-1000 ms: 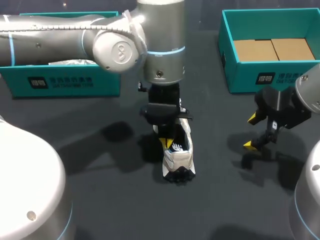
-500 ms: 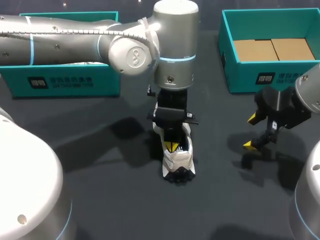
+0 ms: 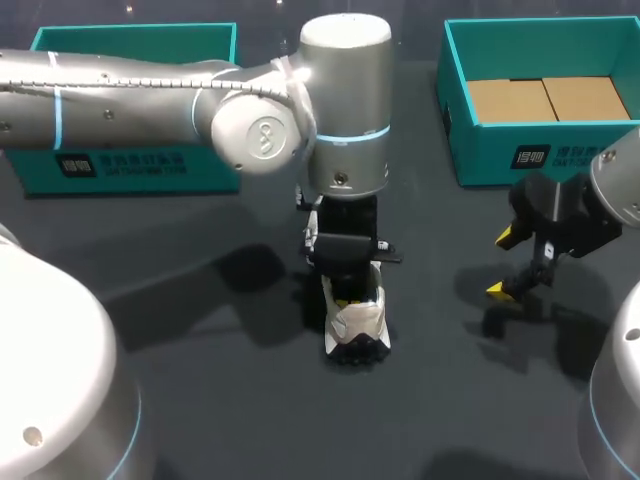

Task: Take the shoe out of the shoebox, open the shoe tongue, remove and reinsert the insole, then place the shoe into the shoebox

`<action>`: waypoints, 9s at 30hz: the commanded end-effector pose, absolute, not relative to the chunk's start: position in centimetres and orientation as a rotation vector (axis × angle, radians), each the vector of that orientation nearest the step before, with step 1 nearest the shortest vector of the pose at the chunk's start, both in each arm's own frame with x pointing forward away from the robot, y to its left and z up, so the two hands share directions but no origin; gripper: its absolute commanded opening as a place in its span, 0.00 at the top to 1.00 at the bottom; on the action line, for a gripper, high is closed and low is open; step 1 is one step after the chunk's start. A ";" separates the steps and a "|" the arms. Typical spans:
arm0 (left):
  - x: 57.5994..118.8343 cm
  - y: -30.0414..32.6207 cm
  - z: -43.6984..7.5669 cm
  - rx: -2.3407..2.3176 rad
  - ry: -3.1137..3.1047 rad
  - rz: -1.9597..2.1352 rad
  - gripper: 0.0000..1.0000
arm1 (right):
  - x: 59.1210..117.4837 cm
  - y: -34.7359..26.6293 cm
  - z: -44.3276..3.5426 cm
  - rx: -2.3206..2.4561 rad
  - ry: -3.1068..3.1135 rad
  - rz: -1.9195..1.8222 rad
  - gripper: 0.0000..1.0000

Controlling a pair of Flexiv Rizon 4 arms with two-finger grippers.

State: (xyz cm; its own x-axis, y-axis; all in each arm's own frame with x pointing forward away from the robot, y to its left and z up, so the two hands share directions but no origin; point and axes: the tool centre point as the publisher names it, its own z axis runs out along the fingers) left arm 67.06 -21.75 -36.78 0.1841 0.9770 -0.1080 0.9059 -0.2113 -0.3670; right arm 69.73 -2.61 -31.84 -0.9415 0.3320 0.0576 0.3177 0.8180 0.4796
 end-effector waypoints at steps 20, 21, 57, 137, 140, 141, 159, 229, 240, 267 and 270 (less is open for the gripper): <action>67.0 -21.9 -38.1 -2.284 -1.842 0.317 1.00 | 69.5 -2.6 -31.8 0.532 2.967 0.771 0.00; 67.0 -21.8 -38.6 -2.283 -1.833 0.304 1.00 | 69.5 -2.6 -31.8 0.532 2.967 0.771 0.00; 68.3 -22.5 -40.1 -2.258 -2.052 0.255 1.00 | 69.5 -2.6 -31.8 0.532 2.967 0.771 0.00; 75.2 -21.4 -34.2 -2.105 -2.393 0.137 0.00 | 69.5 -2.6 -31.8 0.532 2.967 0.771 0.00; 75.6 -21.3 -34.2 -2.084 -2.397 0.150 0.00 | 69.5 -2.6 -31.8 0.532 2.967 0.771 0.00; 75.7 -21.3 -34.2 -2.079 -2.391 0.165 0.00 | 69.5 -2.6 -31.8 0.532 2.967 0.771 0.00; 79.2 -20.2 -31.4 -2.027 -2.487 0.132 0.41 | 69.5 -2.6 -31.8 0.532 2.967 0.771 0.00; 71.2 -19.6 -25.2 -2.019 -2.393 0.429 0.17 | 69.5 -2.6 -31.8 0.532 2.967 0.771 0.00; 70.8 -19.3 -23.8 -1.954 -2.447 0.369 0.00 | 69.5 -2.6 -31.8 0.532 2.967 0.771 0.00; 65.4 -19.3 -24.5 -0.220 -3.191 0.025 0.00 | 69.5 -2.6 -31.8 0.532 2.967 0.771 0.00; 65.3 -19.4 -24.0 -0.047 -3.208 -0.018 0.00 | 69.5 -2.6 -31.8 0.532 2.967 0.771 0.00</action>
